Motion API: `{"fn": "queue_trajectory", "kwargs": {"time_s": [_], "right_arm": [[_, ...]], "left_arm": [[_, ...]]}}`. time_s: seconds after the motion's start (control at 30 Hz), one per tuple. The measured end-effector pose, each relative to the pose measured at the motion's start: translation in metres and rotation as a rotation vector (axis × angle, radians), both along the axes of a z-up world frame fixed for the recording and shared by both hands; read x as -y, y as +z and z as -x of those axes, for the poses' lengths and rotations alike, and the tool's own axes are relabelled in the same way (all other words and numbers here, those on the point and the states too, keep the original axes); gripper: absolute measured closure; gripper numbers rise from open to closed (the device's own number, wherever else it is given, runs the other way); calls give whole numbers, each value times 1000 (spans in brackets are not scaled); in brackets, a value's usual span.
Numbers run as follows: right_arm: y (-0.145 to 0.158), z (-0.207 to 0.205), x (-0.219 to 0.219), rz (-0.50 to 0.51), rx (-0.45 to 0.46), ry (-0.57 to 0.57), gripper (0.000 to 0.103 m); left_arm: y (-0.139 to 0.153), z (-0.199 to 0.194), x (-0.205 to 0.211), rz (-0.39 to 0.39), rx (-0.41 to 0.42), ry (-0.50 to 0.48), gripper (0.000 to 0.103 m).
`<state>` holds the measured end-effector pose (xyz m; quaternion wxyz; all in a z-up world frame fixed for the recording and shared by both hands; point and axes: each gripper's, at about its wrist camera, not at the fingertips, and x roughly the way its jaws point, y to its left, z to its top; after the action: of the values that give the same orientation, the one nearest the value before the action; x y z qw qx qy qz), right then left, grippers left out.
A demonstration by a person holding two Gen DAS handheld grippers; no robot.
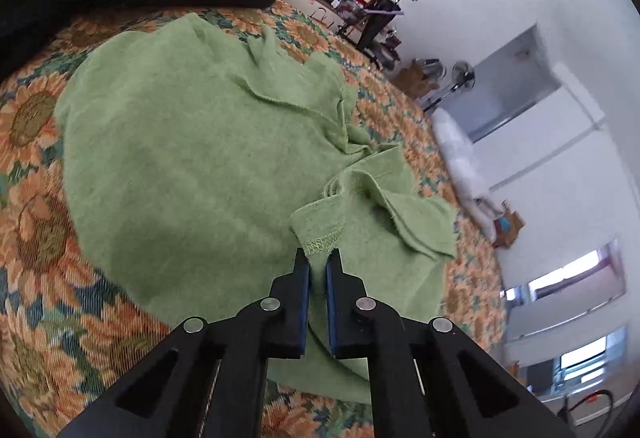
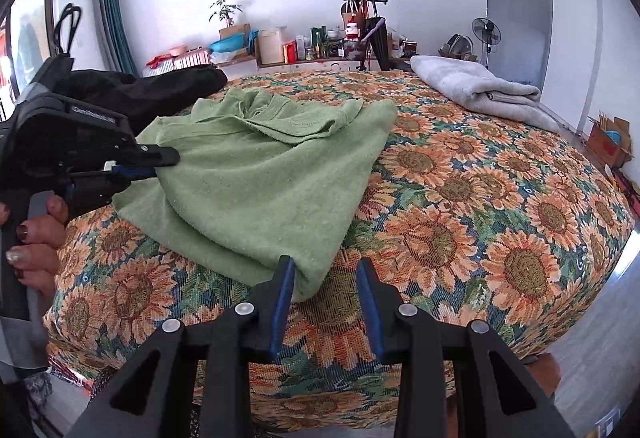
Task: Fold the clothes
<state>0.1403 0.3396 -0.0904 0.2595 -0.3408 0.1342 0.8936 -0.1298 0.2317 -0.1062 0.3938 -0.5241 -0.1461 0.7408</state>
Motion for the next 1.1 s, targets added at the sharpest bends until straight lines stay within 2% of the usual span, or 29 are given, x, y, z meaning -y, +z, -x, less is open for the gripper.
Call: {"fn": "queue_trajectory", "kwargs": {"time_s": [0.07,0.23,0.4,0.47,0.6,0.7,0.77,0.83,0.97,1.03,1.07,1.1], "right_arm": [[-2,0,2,13,-7,11,67],[-7,6,10,-31,23,14,67],[-10,8,-4,62,2,-33,68],[-8,5,-7,62,-20,-53,67],[-9,2,-9,67,-20,-61,68],[-11,1,-8,71,-17,-52,68],[-12,2,-9,71,-13,-47,68],[-12,3,-9,73,-11,-43,68],[-12,4,-11,73,-9,-38,68],[-12,4,-11,73,-11,-39,68],[-11,3,-12,74,-15,-40,68],[-11,2,-13,76,-21,-39,68]], "left_arm": [[5,-1,6,-37,19,0,96],[18,0,2,-74,45,-10,96],[26,2,-2,-116,94,-13,96],[29,2,-1,-79,80,-4,96],[19,8,0,60,84,54,96],[8,10,1,77,127,64,96],[1,12,1,87,157,70,82],[1,12,-2,77,182,51,73],[3,10,-14,117,156,32,73],[-1,11,-21,154,158,40,74],[-2,12,-23,155,150,43,93],[-2,12,-24,154,142,46,96]]}}
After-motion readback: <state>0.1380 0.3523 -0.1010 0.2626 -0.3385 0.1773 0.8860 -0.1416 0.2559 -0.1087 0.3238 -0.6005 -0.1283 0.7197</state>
